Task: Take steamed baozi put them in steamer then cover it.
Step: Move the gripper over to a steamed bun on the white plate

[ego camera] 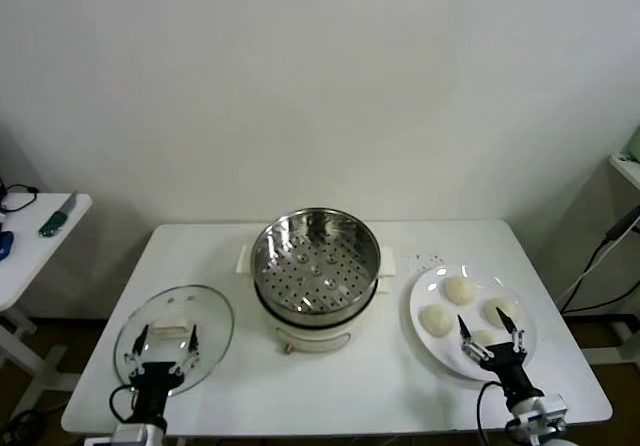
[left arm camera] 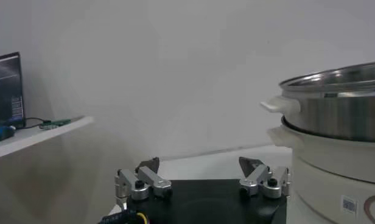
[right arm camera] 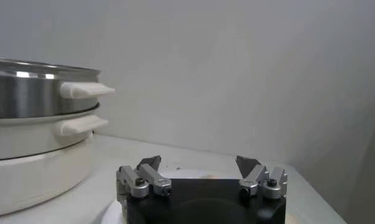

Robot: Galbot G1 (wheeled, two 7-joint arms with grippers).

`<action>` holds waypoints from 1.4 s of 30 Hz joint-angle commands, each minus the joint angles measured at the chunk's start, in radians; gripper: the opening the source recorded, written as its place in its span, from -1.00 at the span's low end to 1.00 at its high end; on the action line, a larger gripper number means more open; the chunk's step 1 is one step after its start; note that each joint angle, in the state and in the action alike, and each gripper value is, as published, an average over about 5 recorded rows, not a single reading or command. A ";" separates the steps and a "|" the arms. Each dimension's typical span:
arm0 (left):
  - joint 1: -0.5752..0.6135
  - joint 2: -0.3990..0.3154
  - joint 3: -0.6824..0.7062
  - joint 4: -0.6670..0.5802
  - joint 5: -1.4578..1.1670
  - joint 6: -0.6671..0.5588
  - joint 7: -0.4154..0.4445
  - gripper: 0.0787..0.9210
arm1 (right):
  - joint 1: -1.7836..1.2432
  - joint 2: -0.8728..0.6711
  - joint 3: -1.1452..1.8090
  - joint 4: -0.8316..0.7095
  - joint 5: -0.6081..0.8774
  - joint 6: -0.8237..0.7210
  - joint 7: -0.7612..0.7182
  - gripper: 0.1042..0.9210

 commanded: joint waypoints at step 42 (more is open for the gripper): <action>-0.009 0.017 0.014 -0.007 0.031 0.050 -0.010 0.77 | 1.537 -0.504 -1.446 -0.872 -0.416 -0.135 -0.920 0.76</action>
